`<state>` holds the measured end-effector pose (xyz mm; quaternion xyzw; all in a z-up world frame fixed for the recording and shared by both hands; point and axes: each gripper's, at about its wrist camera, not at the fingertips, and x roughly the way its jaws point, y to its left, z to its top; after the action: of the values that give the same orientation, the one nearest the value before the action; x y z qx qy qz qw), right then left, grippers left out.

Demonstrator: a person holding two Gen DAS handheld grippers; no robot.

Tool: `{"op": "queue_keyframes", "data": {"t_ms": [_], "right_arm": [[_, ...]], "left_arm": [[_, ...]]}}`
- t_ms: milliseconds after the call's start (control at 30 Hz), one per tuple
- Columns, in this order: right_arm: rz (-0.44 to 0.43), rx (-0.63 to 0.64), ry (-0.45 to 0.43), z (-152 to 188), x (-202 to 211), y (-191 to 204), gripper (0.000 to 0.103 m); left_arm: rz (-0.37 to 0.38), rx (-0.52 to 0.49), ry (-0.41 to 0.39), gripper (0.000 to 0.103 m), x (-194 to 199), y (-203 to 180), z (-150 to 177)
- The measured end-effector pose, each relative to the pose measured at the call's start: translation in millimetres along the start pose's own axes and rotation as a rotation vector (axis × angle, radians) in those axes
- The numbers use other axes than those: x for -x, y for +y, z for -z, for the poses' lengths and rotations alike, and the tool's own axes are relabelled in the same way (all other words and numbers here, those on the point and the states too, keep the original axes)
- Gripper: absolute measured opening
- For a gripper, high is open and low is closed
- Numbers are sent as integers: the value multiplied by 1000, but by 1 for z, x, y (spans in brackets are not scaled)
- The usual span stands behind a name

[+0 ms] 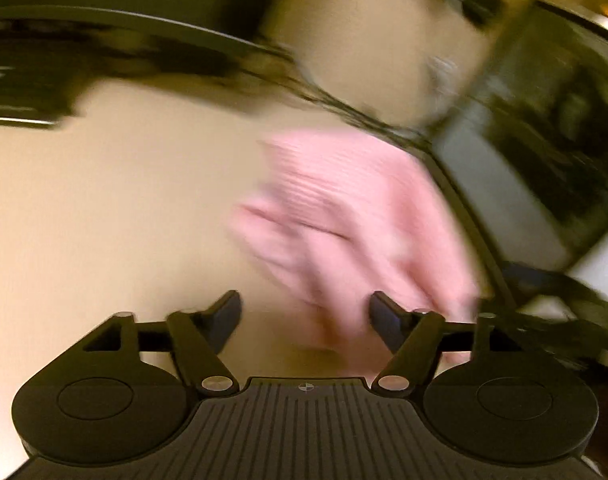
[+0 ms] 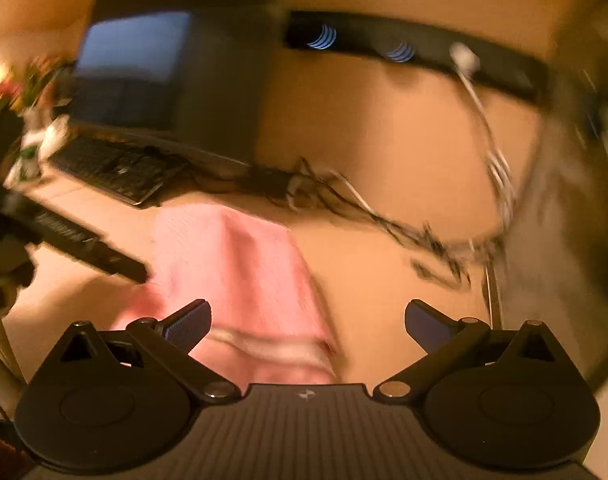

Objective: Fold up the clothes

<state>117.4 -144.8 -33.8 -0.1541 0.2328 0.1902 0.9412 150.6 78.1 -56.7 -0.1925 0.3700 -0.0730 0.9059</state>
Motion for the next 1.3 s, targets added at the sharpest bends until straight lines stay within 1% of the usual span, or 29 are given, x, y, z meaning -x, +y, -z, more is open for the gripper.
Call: {"op": "queue_keyframes", "data": {"t_ms": [33, 100, 133, 200, 233, 267, 367, 433, 467, 533, 567, 600, 633, 667, 700, 733, 767, 833, 900, 933, 1000, 1067, 1100, 1133, 1167, 1200, 1233, 1267, 1300], "right_arm": [[-2, 40, 12, -2, -6, 8, 103], [-7, 119, 35, -5, -18, 25, 97], [-9, 159, 46, -7, -24, 34, 91], [-14, 239, 69, -10, -36, 50, 66], [-14, 259, 78, -13, -41, 56, 50], [1, 157, 64, -27, -39, 39, 50], [82, -188, -51, -66, -18, -17, 51], [95, -243, -85, -76, -11, -33, 51], [90, -237, -85, -77, -10, -35, 51], [80, -211, -61, -73, -15, -34, 52], [70, -199, -49, -70, -15, -31, 54], [62, -188, -41, -65, -14, -28, 56], [57, -173, -34, -60, -13, -26, 60], [63, -137, -36, -56, -9, -23, 69], [69, -100, -38, -52, -5, -21, 74], [76, -63, -39, -48, -1, -19, 81], [82, -26, -41, -43, 2, -17, 85], [85, 27, -37, -36, 13, -12, 87], [81, 66, -27, -30, 26, -7, 94], [79, 80, -22, -27, 32, -5, 96], [63, 51, -10, -21, 35, -7, 97], [55, 41, -8, -19, 34, -5, 94], [46, 41, -11, -19, 33, -1, 91], [23, 43, -12, -21, 31, 4, 79], [-2, 54, -8, -23, 28, 10, 67], [-31, 79, 6, -25, 24, 19, 63], [-55, 101, 22, -25, 20, 26, 53], [-87, 97, 39, -24, 16, 31, 48], [-127, 57, 54, -24, 12, 31, 48]], "left_arm": [[-21, 11, -14, 80, 1, 6, -3], [-1, 23, -36, 80, 0, 10, -7], [9, 16, -38, 80, -1, 9, -7], [14, -4, -40, 80, -3, 6, -5], [10, -16, -41, 80, -2, 4, -4], [6, -29, -42, 80, -2, 1, -3], [6, -49, -35, 81, -1, 2, -2], [26, -58, -50, 83, 4, 4, -2], [60, -47, -60, 83, 6, 5, -4], [151, -25, -82, 89, 8, 4, -8], [193, -33, -97, 91, 10, 3, -10], [211, -55, -110, 93, 10, -2, -13], [208, -86, -119, 94, 9, -7, -15], [182, -136, -120, 94, 3, -13, -19], [137, -198, -122, 94, -5, -20, -23], [88, -261, -125, 94, -15, -26, -27], [38, -324, -127, 94, -24, -32, -31], [37, -250, -148, 92, -28, -22, -47], [45, -156, -171, 92, -32, -10, -65], [68, -59, -180, 94, -29, 5, -74], [87, 105, -180, 94, -23, 37, -81], [113, 188, -155, 96, -18, 64, -79], [122, 215, -139, 98, -16, 76, -76], [115, 229, -130, 98, -13, 86, -72], [88, 243, -125, 98, -9, 95, -66], [65, 264, -125, 98, -5, 102, -62], [43, 288, -126, 98, -1, 108, -58], [63, 273, -131, 98, 5, 104, -56], [90, 251, -136, 98, 12, 98, -55]]}}
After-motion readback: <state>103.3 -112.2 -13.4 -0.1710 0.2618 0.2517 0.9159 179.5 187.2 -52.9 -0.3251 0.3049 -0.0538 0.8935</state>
